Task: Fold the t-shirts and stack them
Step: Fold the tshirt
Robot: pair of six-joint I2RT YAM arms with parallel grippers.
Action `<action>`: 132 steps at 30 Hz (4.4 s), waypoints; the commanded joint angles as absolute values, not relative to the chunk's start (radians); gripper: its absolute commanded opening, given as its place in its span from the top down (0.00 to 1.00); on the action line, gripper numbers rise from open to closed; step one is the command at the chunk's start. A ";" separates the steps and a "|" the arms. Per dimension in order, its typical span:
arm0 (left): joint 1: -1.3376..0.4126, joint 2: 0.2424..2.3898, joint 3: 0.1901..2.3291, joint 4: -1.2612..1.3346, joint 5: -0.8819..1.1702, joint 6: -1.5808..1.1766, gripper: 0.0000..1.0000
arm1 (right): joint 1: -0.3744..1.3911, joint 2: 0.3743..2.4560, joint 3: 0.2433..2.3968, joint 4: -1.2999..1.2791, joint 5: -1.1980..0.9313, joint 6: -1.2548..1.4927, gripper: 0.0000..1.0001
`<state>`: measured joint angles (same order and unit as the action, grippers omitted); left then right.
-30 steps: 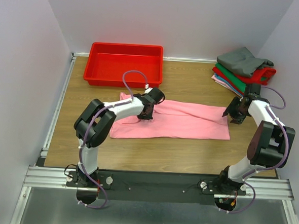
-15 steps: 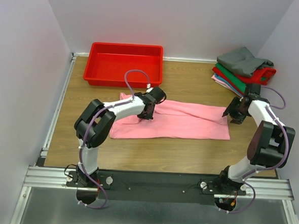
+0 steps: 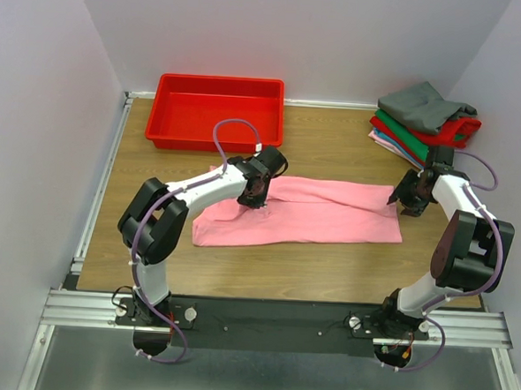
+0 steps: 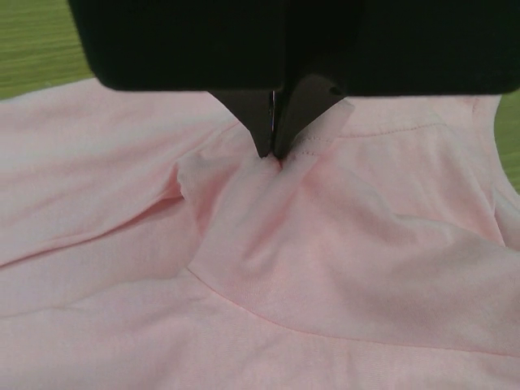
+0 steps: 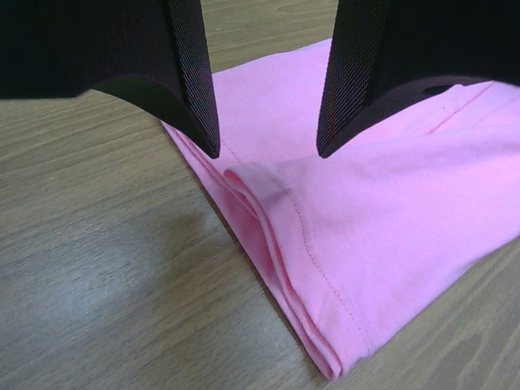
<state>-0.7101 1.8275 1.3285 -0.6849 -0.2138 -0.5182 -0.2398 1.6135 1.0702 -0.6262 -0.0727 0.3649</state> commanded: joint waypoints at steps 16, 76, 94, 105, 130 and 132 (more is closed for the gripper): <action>-0.736 1.798 1.336 -0.753 -0.137 -0.505 0.98 | -0.244 1.608 1.042 -0.640 -0.072 0.345 0.44; -0.821 1.743 1.269 -0.787 -0.025 -0.546 0.97 | -0.244 1.628 1.028 -0.637 -0.078 0.336 0.58; -0.808 1.747 1.361 -0.816 -0.098 -0.566 0.54 | -0.244 1.715 1.101 -0.607 -0.051 0.333 0.62; -0.579 1.695 1.281 -0.686 -0.107 -0.566 0.47 | -0.244 1.764 1.141 -0.600 -0.046 0.330 0.64; -0.422 1.887 1.055 -0.385 -0.186 -0.607 0.47 | -0.244 1.704 1.109 -0.636 -0.005 0.328 0.99; -0.417 1.890 1.054 -0.383 -0.196 -0.597 0.47 | -0.244 1.689 1.112 -0.661 0.026 0.325 0.99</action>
<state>-0.4427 1.8084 1.1179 -0.3618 -0.1310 -0.6098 -0.2398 1.7435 1.1141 -0.6220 -0.0368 0.3382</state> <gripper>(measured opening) 0.532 0.015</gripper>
